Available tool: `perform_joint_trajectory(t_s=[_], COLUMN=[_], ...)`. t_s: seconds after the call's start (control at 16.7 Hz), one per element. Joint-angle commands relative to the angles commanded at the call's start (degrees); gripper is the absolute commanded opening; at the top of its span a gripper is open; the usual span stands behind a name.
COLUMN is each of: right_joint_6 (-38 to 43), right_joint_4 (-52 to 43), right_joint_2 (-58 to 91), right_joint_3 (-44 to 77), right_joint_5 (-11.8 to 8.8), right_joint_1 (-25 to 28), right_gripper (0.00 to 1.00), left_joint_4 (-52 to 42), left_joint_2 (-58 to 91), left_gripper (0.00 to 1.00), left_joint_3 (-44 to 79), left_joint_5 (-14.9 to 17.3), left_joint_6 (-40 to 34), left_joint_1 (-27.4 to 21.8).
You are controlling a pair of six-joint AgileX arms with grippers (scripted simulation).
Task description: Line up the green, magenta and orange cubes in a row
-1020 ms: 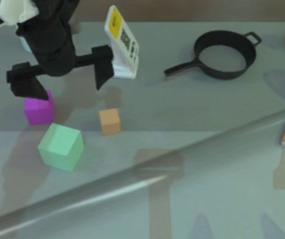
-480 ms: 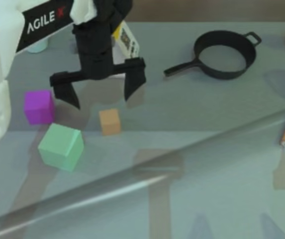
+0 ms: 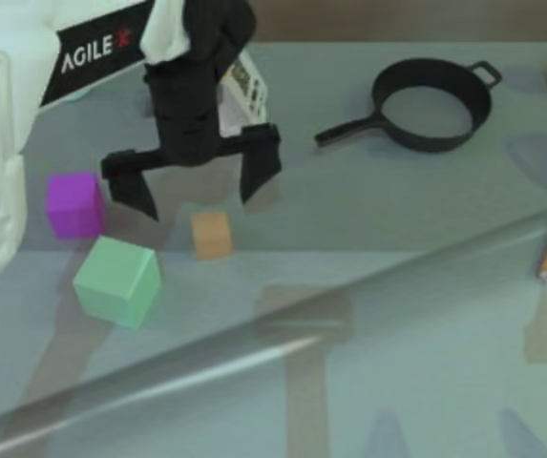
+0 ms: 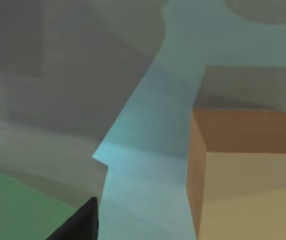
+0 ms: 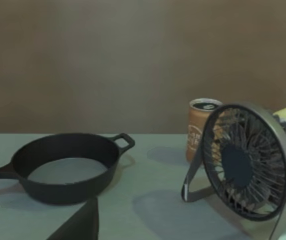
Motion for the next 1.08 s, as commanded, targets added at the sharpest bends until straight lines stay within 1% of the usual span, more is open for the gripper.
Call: perform_joint_trajectory(t_s=[0.3,0.42,0.6,1.08], right_joint_6=[0.0,0.0,0.0,0.0], right_joint_4=[0.0,0.0,0.0,0.0], right_joint_2=[0.0,0.0,0.0,0.0], right_joint_3=[0.0,0.0,0.0,0.0], right_joint_5=[0.0,0.0,0.0,0.0], right_joint_1=[0.0,0.0,0.0,0.0], right_gripper=[1.0,1.0,1.0,1.0], left_joint_4=[11.07,12.7,12.74,12.74], left_joint_2=[3.36,4.02,4.04,4.04], left_gripper=[1.0,1.0,1.0,0.4], left_joint_3=[-7.33,-8.58,-8.61,-8.61], left_joint_5=[0.04,0.05,0.05,0.05], left_joint_6=[-0.06,-0.09,-0.09,-0.09], left_joint_1=[-0.07,-0.11,-0.11,-0.11])
